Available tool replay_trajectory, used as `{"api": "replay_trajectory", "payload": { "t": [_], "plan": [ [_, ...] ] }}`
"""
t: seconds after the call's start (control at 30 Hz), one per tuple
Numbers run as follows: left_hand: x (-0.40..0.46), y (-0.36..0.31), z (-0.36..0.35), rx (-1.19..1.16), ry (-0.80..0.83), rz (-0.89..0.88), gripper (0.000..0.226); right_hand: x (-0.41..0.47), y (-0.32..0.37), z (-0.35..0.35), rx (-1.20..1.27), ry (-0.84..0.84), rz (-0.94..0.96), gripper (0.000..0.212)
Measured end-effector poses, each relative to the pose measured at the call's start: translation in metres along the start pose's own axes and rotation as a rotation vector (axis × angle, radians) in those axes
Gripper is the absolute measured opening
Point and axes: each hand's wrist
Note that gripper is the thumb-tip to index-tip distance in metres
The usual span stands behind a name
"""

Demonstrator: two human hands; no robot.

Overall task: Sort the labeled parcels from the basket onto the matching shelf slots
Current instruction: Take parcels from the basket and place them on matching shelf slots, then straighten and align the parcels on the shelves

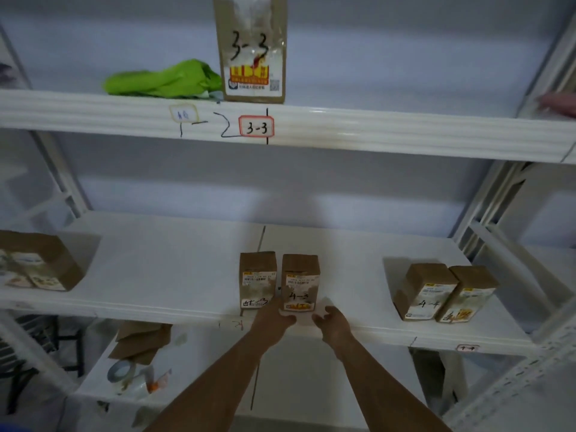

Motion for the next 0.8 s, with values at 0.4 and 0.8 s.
{"api": "replay_trajectory", "payload": {
  "t": [0.4,0.8],
  "plan": [
    [-0.072,0.001,0.118,-0.048,-0.203,-0.015,0.057,-0.046,0.06,-0.002,-0.223,0.028,0.199,0.036],
    [-0.12,0.05,0.248,-0.15,-0.37,-0.024,0.075,-0.079,0.155,-0.075,-0.335,0.051,0.382,0.048]
  ]
}}
Point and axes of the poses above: each hand's wrist, its own x-axis towards the middle knuckle, its own z-axis out of the back of the hand, y = z × x, and after that the axes turned 12 degrees about z, right-handed
